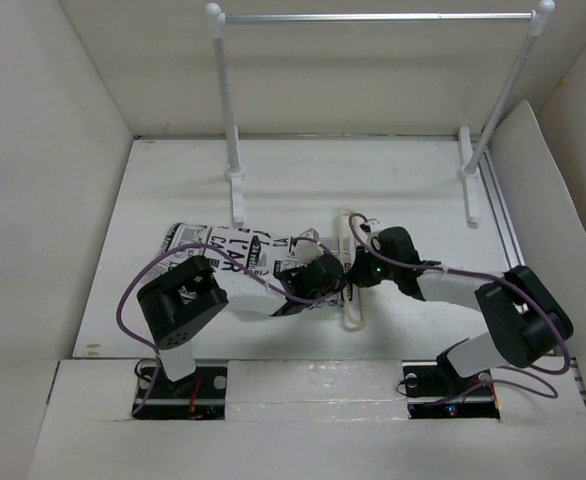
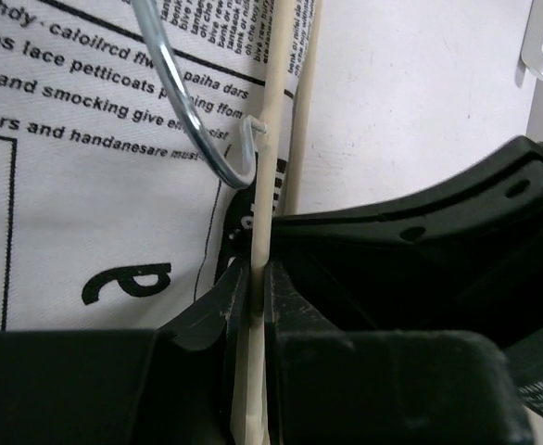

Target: Place the trousers on the hanger

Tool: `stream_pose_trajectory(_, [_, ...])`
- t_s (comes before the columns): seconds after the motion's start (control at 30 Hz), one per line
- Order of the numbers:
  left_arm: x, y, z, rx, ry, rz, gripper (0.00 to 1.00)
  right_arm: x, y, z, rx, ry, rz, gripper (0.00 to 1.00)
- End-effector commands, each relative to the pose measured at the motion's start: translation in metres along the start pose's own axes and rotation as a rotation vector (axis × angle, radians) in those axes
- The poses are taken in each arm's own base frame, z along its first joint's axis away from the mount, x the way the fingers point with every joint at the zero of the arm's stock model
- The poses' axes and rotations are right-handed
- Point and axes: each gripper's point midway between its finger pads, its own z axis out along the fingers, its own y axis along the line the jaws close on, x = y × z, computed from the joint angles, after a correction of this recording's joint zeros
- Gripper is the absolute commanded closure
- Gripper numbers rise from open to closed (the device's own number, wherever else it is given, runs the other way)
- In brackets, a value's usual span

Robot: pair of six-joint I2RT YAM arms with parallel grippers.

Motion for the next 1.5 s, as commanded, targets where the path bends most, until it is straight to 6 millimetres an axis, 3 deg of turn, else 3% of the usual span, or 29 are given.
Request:
stream_pose_trajectory(0.0, [-0.009,0.020,0.000,-0.088,-0.024,0.057,1.00,-0.026,0.013,-0.010,-0.047,-0.107,-0.004,1.00])
stream_pose_trajectory(0.17, [-0.027,0.029,-0.007,-0.130,-0.066,0.123,1.00,-0.074,-0.011,-0.050,0.047,-0.217,-0.030,1.00])
stream_pose_trajectory(0.2, [-0.035,0.041,-0.009,-0.169,-0.083,0.154,1.00,-0.088,-0.018,-0.071,0.088,-0.238,-0.047,1.00])
stream_pose_trajectory(0.23, [-0.036,0.038,-0.011,-0.162,-0.086,0.151,1.00,-0.088,-0.018,-0.071,0.086,-0.238,-0.047,1.00])
stream_pose_trajectory(0.27, [-0.038,0.041,-0.013,-0.168,-0.091,0.158,1.00,-0.087,-0.032,-0.080,0.123,-0.228,-0.020,1.00])
stream_pose_trajectory(0.3, [-0.041,0.052,-0.015,-0.196,-0.095,0.166,1.00,-0.097,-0.034,-0.093,0.136,-0.263,-0.042,1.00])
stream_pose_trajectory(0.53, [-0.061,0.081,-0.030,-0.288,-0.136,0.286,1.00,-0.099,-0.083,-0.153,0.275,-0.344,0.021,1.00])
stream_pose_trajectory(0.7, [-0.065,0.100,-0.040,-0.315,-0.138,0.310,1.00,-0.086,-0.109,-0.160,0.302,-0.313,0.071,1.00])
stream_pose_trajectory(0.77, [-0.067,0.099,-0.043,-0.310,-0.143,0.322,1.00,-0.085,-0.119,-0.158,0.319,-0.309,0.083,1.00])
stream_pose_trajectory(0.87, [-0.068,0.087,-0.045,-0.273,-0.130,0.334,1.00,-0.086,-0.116,-0.148,0.259,-0.288,0.084,1.00])
stream_pose_trajectory(1.0, [-0.073,0.044,-0.047,-0.196,-0.165,0.349,1.00,-0.078,-0.120,-0.140,0.255,-0.289,0.112,1.00])
stream_pose_trajectory(1.17, [-0.077,0.007,-0.052,-0.142,-0.188,0.358,1.00,-0.063,-0.128,-0.133,0.273,-0.237,0.139,1.00])
stream_pose_trajectory(1.2, [-0.080,-0.002,-0.054,-0.120,-0.194,0.347,1.00,-0.061,-0.128,-0.133,0.276,-0.232,0.143,0.90])
stream_pose_trajectory(1.23, [-0.088,-0.018,-0.062,-0.082,-0.211,0.320,1.00,-0.060,-0.126,-0.136,0.282,-0.223,0.147,0.68])
stream_pose_trajectory(1.27, [-0.088,-0.018,-0.062,-0.081,-0.211,0.320,1.00,-0.060,-0.126,-0.136,0.282,-0.223,0.147,0.67])
stream_pose_trajectory(1.3, [-0.098,-0.033,-0.071,-0.050,-0.235,0.300,1.00,-0.068,-0.123,-0.141,0.281,-0.231,0.124,0.47])
stream_pose_trajectory(1.37, [-0.110,-0.040,-0.083,-0.074,-0.277,0.331,1.00,-0.073,-0.105,-0.151,0.239,-0.215,0.091,0.35])
stream_pose_trajectory(1.4, [-0.124,-0.064,-0.093,-0.043,-0.306,0.320,1.00,-0.078,-0.095,-0.155,0.216,-0.221,0.075,0.33])
stream_pose_trajectory(1.47, [-0.140,-0.079,-0.106,-0.042,-0.340,0.340,1.00,-0.100,-0.051,-0.174,0.118,-0.274,0.006,0.31])
